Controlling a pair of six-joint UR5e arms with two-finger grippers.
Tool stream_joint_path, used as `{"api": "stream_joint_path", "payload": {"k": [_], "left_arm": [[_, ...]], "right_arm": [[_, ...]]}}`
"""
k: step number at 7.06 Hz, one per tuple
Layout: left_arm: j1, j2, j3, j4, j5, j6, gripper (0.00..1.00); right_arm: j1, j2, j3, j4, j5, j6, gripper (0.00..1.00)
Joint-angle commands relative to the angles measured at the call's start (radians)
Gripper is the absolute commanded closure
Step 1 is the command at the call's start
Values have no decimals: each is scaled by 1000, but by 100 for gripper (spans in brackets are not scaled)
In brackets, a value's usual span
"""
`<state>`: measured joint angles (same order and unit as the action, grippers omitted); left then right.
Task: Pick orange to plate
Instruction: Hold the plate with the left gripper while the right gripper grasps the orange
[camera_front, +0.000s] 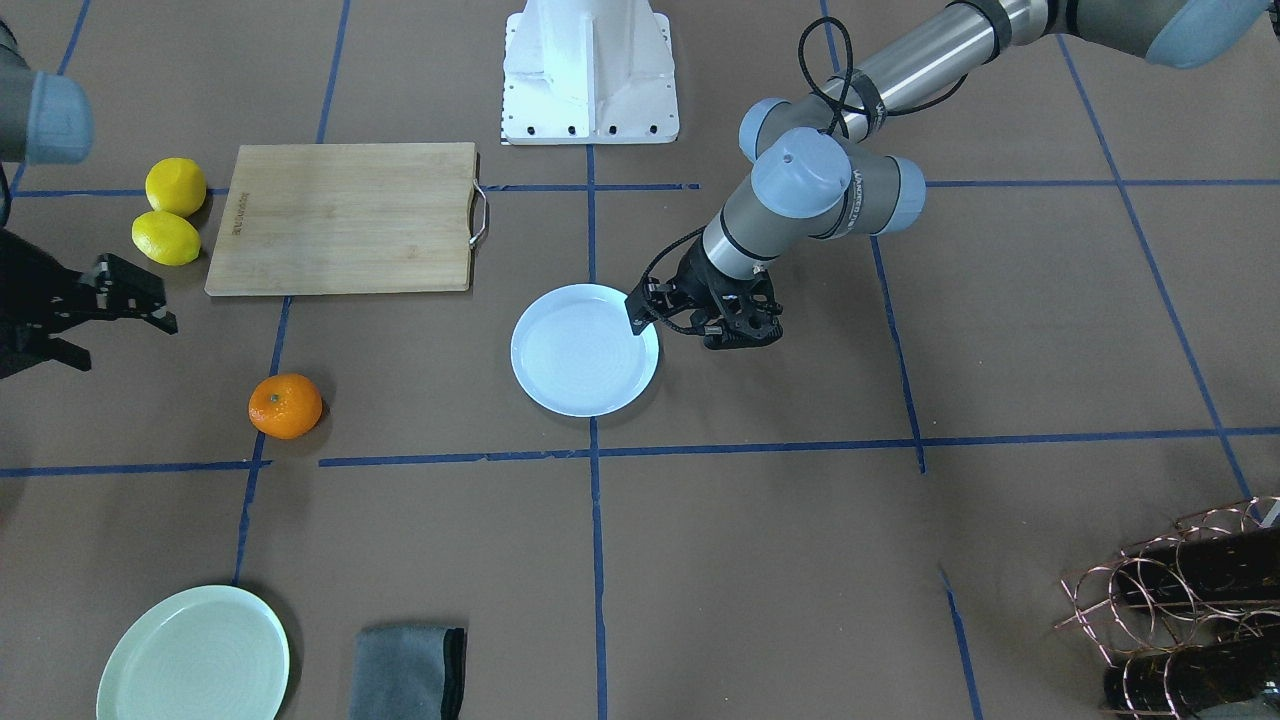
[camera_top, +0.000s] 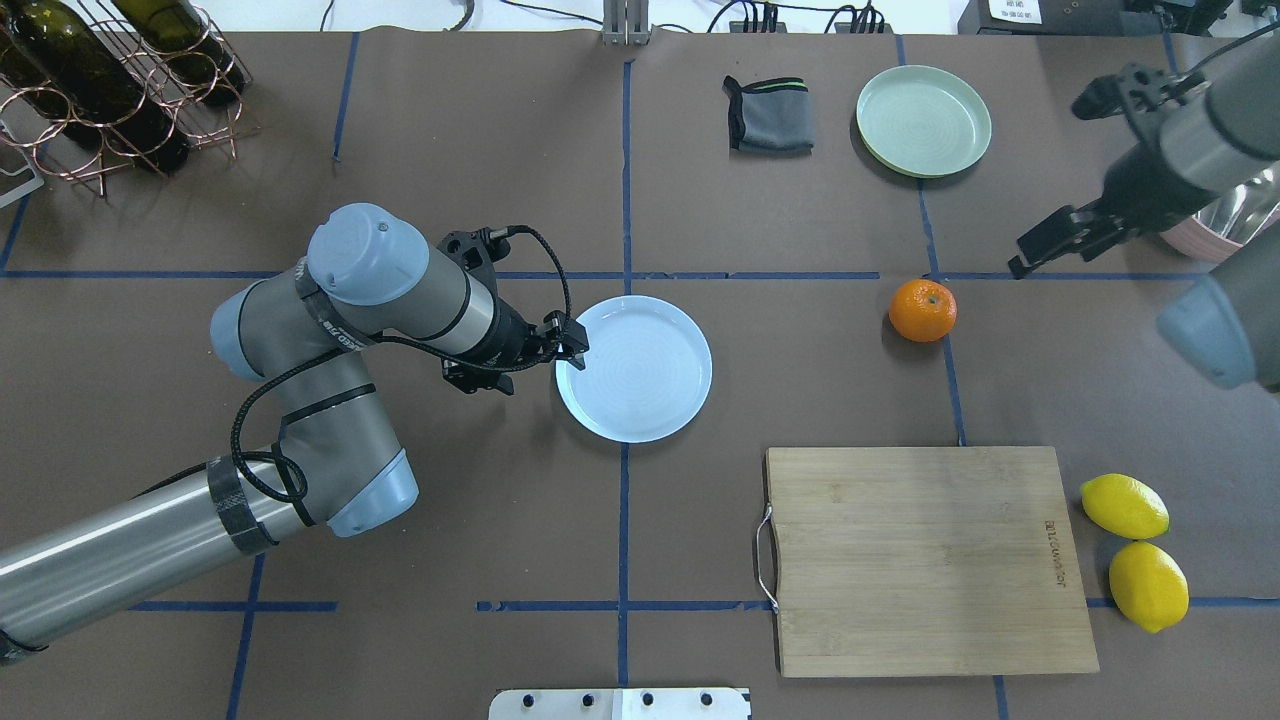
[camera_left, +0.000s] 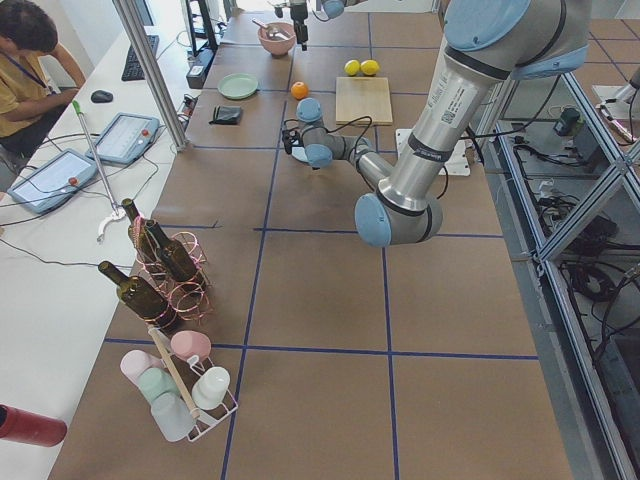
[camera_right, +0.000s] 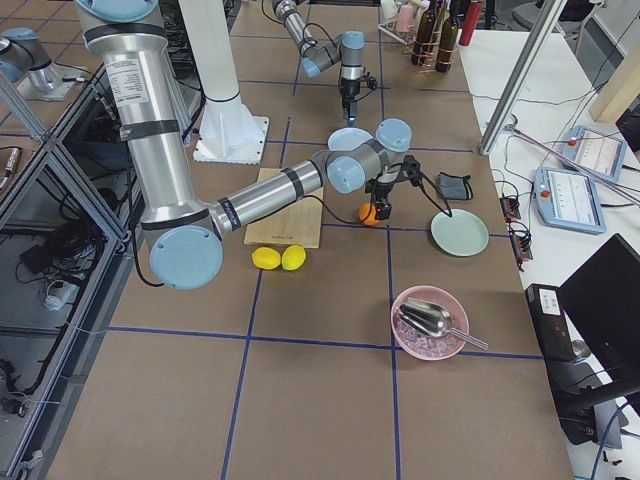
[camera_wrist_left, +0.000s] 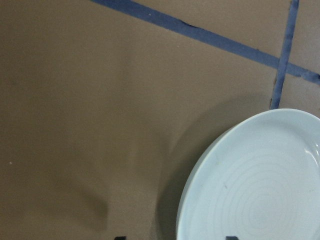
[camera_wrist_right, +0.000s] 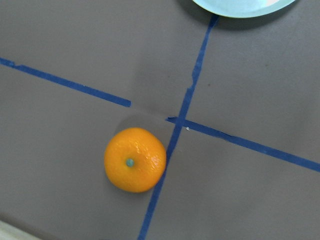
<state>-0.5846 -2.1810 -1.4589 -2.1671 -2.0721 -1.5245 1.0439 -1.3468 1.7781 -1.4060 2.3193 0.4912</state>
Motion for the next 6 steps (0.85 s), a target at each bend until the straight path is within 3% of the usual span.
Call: {"api": "stream_joint_path", "payload": {"k": [1,3,6], "left_arm": [[0,3,-5,1,1,-8,0],[2,6,-5,1,1,-22,0],[2,6,-11,-3,1,-26,0]], "right_arm": [[-137,8,-5,124,-228,281,0],[-214,14,-12,122,-348,345,0],[-228,60,-83,124,-368,400,0]]}}
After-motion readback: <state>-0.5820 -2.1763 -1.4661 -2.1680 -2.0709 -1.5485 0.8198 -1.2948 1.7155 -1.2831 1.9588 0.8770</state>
